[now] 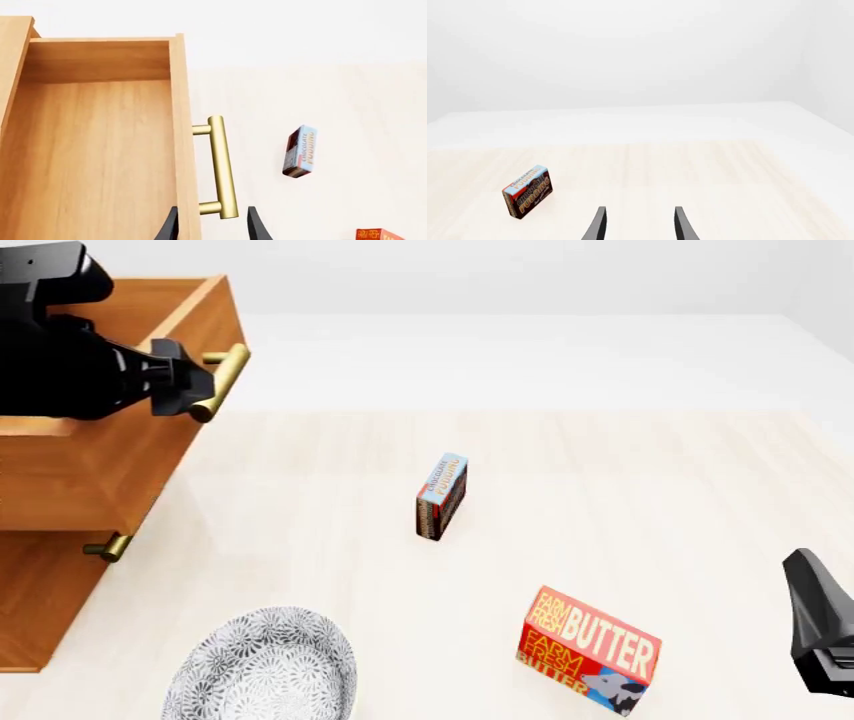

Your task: Put the chocolate pudding in the top drawer of the cabinet and close it.

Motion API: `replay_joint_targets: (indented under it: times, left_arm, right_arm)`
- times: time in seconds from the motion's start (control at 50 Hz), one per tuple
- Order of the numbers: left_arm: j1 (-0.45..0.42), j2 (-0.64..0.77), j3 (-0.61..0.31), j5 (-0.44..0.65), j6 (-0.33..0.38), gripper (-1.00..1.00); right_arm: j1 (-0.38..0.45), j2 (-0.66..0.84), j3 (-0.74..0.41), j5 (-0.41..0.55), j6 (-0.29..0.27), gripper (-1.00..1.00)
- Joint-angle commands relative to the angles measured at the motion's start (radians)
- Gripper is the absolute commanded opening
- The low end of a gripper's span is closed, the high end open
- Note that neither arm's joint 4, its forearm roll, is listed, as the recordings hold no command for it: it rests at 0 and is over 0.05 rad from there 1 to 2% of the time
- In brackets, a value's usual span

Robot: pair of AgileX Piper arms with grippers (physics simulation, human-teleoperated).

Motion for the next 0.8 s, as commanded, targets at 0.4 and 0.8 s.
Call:
replay_joint_targets:
  times: [0.4,0.8]
  left_arm:
    - [-0.043,0.068,0.022,-0.025,0.026,1.00]
    - [-0.087,0.072,0.023,-0.032,0.012,1.00]
  right_arm:
    - [0.000,0.000,0.000,0.000,0.000,1.00]
    - [0.000,0.000,0.000,0.000,0.000,1.00]
